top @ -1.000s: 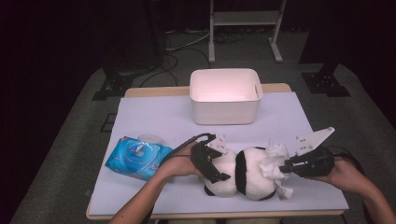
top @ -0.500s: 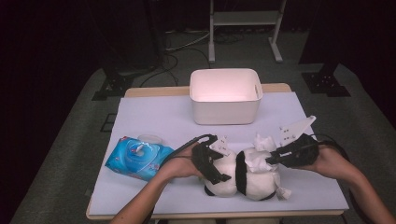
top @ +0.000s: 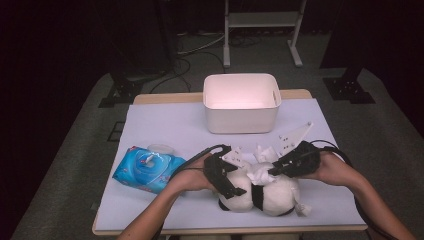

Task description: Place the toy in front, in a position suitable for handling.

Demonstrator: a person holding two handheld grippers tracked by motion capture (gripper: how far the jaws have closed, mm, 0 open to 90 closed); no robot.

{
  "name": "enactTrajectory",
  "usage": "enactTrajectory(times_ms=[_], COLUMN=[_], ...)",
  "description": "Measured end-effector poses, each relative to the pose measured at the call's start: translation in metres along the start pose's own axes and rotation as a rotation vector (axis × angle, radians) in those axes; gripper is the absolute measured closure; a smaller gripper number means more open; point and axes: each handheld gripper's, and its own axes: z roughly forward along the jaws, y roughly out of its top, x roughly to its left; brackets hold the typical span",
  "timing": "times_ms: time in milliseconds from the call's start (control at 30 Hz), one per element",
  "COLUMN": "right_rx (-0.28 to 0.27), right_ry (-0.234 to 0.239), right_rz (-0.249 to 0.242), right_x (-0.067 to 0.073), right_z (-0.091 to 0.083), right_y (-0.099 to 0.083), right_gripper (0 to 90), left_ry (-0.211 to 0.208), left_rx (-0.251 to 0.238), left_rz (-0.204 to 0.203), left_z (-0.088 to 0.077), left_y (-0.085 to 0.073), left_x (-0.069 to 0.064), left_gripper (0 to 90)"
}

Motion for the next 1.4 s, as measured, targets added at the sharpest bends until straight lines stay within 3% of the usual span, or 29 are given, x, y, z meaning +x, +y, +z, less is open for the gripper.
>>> enactTrajectory(times_ms=[200, 333, 367, 500, 633, 833, 1067, 1400], right_rx=[-0.015, -0.025, -0.025, -0.021, -0.002, 0.026, 0.05, 0.023], right_ry=[-0.012, -0.002, -0.002, -0.029, -0.029, -0.015, 0.0, -0.054], right_rz=[-0.01, -0.026, -0.028, -0.018, -0.021, -0.037, -0.031, 0.045], right_x=[0.011, 0.014, 0.015, 0.013, 0.011, 0.001, -0.008, -0.013], right_z=[-0.002, -0.004, -0.007, -0.012, -0.01, 0.006, 0.017, -0.013], right_y=[-0.007, -0.01, -0.012, -0.013, -0.008, 0.015, 0.024, -0.006], right_gripper=[81.2, 81.2, 81.2, 81.2, 81.2, 81.0, 81.0, 80.9], left_ry=[-0.009, -0.006, -0.034, -0.047, -0.033, -0.015, -0.009, -0.021], left_rx=[-0.002, 0.022, 0.015, 0.001, 0.013, 0.022, 0.007, -0.007], left_rz=[-0.009, -0.025, -0.053, -0.059, -0.044, -0.009, -0.013, -0.029], left_z=[-0.006, -0.004, -0.002, 0.001, 0.001, -0.001, -0.002, -0.002], left_y=[0.005, 0.003, 0.0, -0.003, -0.002, 0.0, -0.004, -0.006], left_x=[0.003, 0.008, 0.011, 0.012, 0.008, 0.001, 0.0, 0.002], left_gripper=[8.1, 4.9, 5.4, 16.9, 19.7, 20.5, 20.9, 21.0])
